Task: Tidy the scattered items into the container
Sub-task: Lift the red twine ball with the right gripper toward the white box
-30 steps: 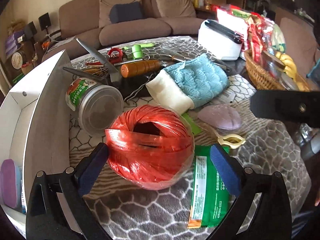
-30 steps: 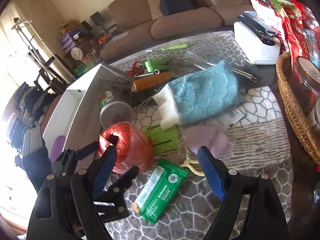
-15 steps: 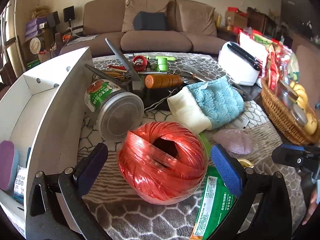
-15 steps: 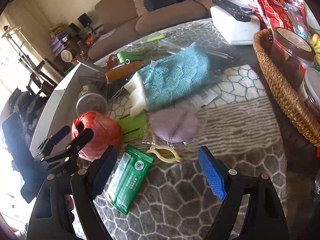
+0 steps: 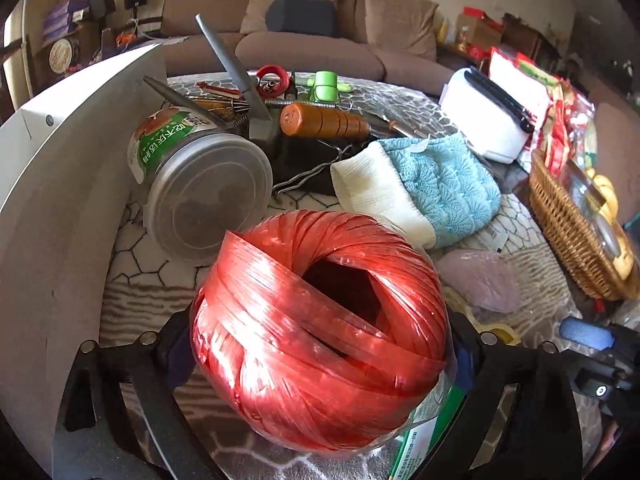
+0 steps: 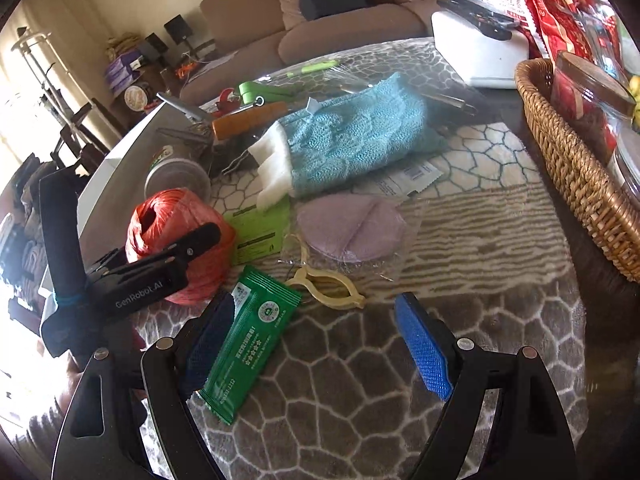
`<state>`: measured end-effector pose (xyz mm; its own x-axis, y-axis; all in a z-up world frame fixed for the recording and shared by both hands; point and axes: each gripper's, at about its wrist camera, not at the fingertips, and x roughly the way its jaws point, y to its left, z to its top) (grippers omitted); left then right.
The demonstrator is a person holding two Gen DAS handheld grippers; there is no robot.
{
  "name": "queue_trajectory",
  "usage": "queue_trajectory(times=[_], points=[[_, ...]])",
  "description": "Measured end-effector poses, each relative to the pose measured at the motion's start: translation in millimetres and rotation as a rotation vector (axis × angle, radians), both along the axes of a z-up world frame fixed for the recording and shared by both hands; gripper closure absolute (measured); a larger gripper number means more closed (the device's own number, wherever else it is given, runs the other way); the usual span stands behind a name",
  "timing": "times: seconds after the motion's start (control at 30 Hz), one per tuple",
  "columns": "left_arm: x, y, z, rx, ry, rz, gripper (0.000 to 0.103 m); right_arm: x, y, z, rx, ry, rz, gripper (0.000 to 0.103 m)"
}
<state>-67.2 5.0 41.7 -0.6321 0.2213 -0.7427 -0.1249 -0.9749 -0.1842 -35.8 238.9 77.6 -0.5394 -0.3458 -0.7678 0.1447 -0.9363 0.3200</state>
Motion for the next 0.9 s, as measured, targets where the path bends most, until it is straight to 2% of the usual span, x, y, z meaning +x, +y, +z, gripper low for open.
queue_trajectory(times=[0.1, 0.2, 0.37, 0.47, 0.7, 0.83, 0.9], points=[[3.6, -0.6, 9.2, 0.009, 0.022, -0.007, 0.009, 0.5, 3.6, -1.2, 0.001, -0.002, -0.005, 0.018], [7.8, -4.1, 30.4, 0.031, 0.055, -0.01, 0.009, 0.0, 5.5, -3.1, 0.004, -0.013, -0.01, 0.018], [17.3, -23.7, 85.4, 0.072, 0.117, -0.043, 0.009, 2.8, -1.0, 9.0, 0.004, 0.011, 0.003, 0.018], [25.9, -48.1, 120.4, 0.07, 0.149, -0.052, 0.009, 5.2, -20.1, 34.2, 0.013, 0.069, 0.056, 0.018], [49.5, -136.2, 185.9, 0.093, 0.172, 0.005, 0.009, 9.0, -115.0, 122.0, 0.05, 0.244, 0.284, 0.018], [64.1, -188.7, 211.6, 0.024, 0.189, 0.047, 0.009, 17.0, -188.8, 152.4, 0.08, 0.308, 0.421, 0.018], [69.7, -218.5, 216.4, -0.006, 0.18, 0.079, 0.009, 14.1, -221.2, 158.5, 0.042, 0.276, 0.449, 0.018]])
